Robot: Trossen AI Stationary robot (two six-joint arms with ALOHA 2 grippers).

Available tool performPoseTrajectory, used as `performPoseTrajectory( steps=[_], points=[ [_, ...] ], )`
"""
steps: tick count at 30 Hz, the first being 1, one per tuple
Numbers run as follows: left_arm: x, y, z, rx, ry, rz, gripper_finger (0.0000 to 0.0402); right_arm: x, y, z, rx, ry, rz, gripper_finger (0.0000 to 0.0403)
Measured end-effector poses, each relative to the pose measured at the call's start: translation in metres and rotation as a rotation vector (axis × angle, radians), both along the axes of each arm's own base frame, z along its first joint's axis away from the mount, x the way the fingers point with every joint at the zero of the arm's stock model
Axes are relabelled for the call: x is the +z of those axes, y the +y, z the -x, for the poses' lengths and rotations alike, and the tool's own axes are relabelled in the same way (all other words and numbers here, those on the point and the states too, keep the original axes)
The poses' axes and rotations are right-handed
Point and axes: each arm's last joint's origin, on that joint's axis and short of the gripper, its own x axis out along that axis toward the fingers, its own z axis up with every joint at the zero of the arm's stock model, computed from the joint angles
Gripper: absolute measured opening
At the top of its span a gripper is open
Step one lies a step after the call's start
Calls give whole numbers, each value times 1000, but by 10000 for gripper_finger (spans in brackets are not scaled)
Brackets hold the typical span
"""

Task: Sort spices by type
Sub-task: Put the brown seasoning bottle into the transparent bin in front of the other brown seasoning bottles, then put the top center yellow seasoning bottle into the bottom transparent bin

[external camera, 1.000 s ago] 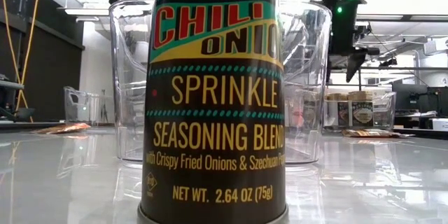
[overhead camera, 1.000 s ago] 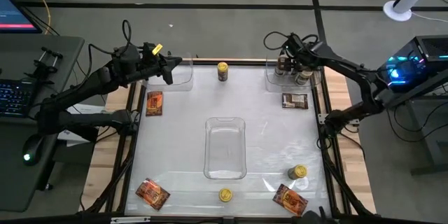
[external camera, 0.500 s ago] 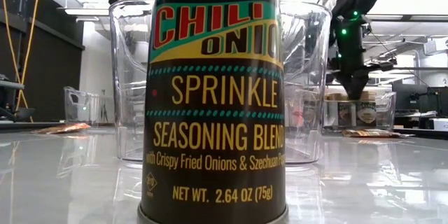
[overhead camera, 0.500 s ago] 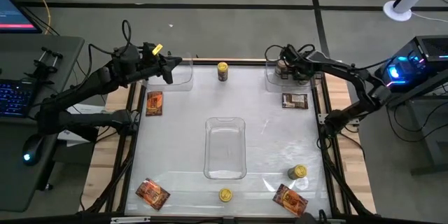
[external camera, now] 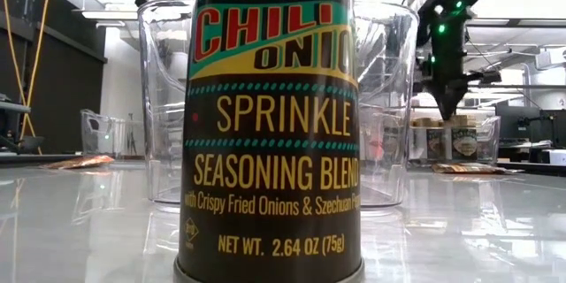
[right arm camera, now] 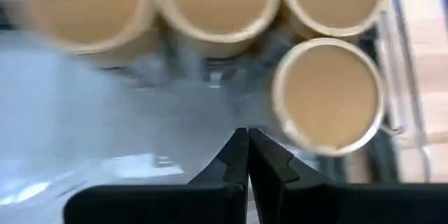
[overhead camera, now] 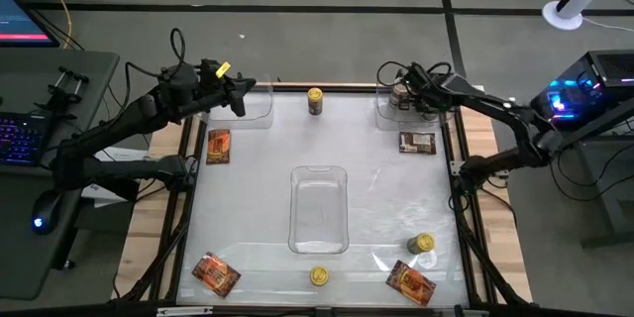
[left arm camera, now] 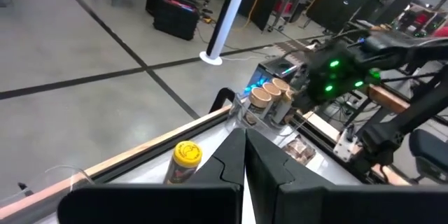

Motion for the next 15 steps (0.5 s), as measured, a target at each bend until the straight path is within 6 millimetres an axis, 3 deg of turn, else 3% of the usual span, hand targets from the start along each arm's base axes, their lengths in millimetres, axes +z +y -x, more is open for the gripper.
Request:
performPoseTrajectory(
  steps=[5,11,15],
  points=[
    [-3,-1,1,-10,45,-2,0,36,25,-13,172,-212,174,5],
    [-10,-2,3,-26,139,-1,0,92,53,-41,475,-643,486,6],
    [-10,-1,3,-37,159,-36,0,104,62,-57,574,-810,538,33]
  ],
)
